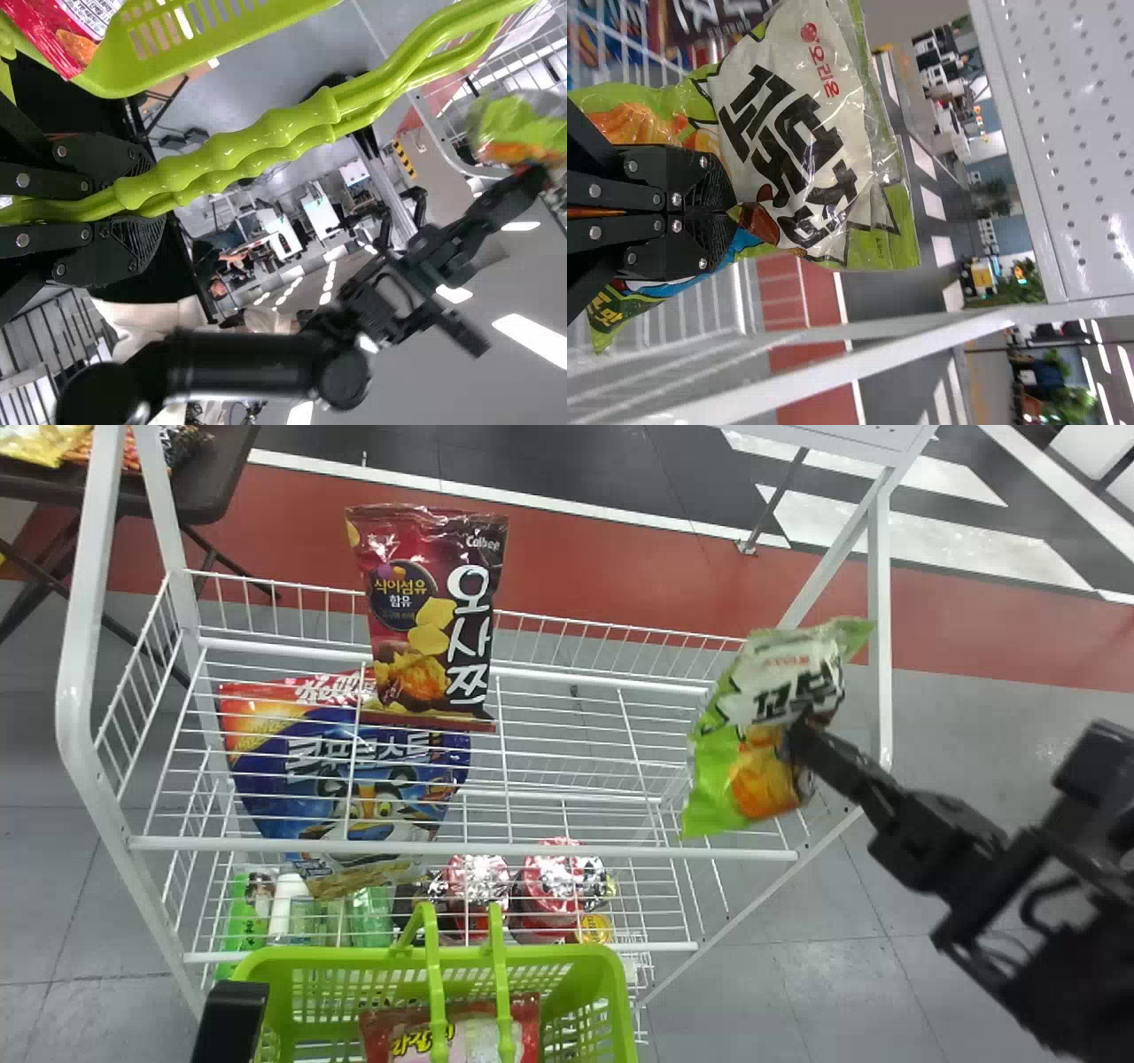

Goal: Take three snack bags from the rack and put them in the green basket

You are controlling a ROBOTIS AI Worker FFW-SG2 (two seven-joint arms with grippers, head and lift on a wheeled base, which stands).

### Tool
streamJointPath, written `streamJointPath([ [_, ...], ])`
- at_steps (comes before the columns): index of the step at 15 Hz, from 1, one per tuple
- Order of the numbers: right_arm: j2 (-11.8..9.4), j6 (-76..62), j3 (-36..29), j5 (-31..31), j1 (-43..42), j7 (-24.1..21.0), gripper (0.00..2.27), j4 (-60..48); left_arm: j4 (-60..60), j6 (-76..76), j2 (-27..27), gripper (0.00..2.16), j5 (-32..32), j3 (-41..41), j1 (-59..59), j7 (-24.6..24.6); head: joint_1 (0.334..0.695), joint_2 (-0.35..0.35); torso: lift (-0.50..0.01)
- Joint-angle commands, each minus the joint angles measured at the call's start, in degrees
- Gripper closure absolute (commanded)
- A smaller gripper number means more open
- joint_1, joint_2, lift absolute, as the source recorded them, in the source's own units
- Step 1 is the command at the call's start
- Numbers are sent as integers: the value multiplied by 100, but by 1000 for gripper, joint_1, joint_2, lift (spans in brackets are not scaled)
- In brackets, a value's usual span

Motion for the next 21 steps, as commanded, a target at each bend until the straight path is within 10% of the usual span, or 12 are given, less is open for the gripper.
streamJointPath([
  [1, 36, 1486, -335, -735, 314, 92, 2165, -361, 5, -29, -35, 1700, 0, 28, 18, 1, 695, -350, -7],
  [16, -483, 3290, 1625, -744, 1009, -137, 2111, 1054, -110, -257, -79, 1700, -79, -33, 229, 63, 695, -350, -7],
  [17, -544, 3290, 1661, -727, 991, -383, 1774, 1054, -127, -257, -79, 1696, -79, -33, 246, 54, 695, -350, -7],
  [19, -544, 3290, 1687, -612, 1000, -726, -2, 958, -153, -275, -79, 1696, -88, -33, 264, 45, 695, -350, -7],
  [21, -527, 2540, 1705, -525, 1158, -770, -2, 799, -162, -327, -79, 1700, -88, -25, 299, 45, 695, -350, -7],
])
